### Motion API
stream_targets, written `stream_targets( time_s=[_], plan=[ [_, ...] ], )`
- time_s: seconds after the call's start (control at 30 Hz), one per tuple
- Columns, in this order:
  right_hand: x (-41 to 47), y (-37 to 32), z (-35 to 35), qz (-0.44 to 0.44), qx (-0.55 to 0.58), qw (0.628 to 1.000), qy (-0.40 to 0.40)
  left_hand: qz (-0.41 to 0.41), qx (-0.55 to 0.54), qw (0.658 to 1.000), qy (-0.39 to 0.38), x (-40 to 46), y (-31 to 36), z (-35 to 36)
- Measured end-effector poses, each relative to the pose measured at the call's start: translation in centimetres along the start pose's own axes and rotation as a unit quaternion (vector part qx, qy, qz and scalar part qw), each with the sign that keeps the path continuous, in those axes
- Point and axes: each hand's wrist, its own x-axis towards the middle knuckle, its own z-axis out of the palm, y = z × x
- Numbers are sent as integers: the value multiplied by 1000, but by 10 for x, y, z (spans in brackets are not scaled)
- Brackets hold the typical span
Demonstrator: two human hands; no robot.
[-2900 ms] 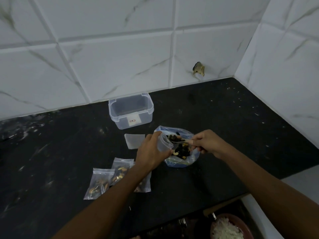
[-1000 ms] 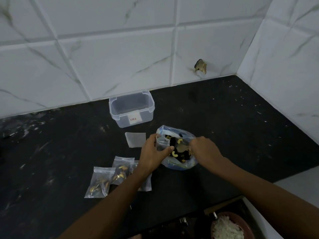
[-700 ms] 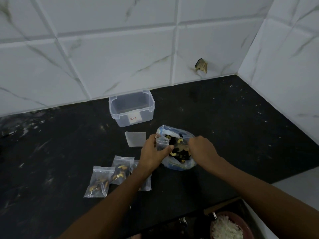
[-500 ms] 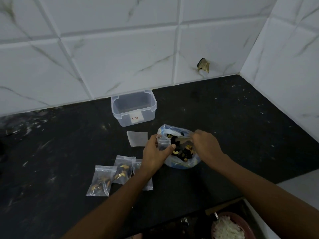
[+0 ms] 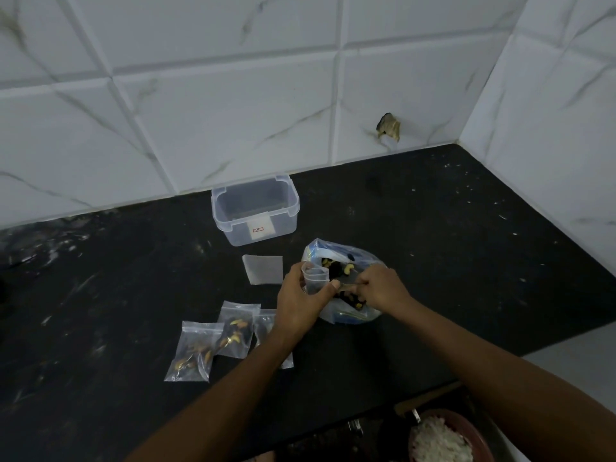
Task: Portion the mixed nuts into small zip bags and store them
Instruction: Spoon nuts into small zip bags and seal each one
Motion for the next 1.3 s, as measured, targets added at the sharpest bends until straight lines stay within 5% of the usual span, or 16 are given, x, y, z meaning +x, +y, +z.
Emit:
stream_targets(
  time_s=[0.23, 0.6, 0.9, 1.07, 1.3],
  plan=[
    [-3, 18, -18, 54, 183, 981, -23, 27, 30, 999, -11, 6, 12, -19],
    [-32, 10, -70, 20, 267, 963, -2, 54, 143, 988, -12, 16, 19, -12],
    [-43, -24, -58, -126, -28, 984, 126, 50, 158, 986, -25, 20, 26, 2],
    [-58, -34, -43, -262, -230, 916, 199, 46, 123, 991, -13, 23, 22, 3],
    [-63, -29, -38, -350, -249, 861, 271, 42, 109, 993, 2, 24, 20, 5]
  ],
)
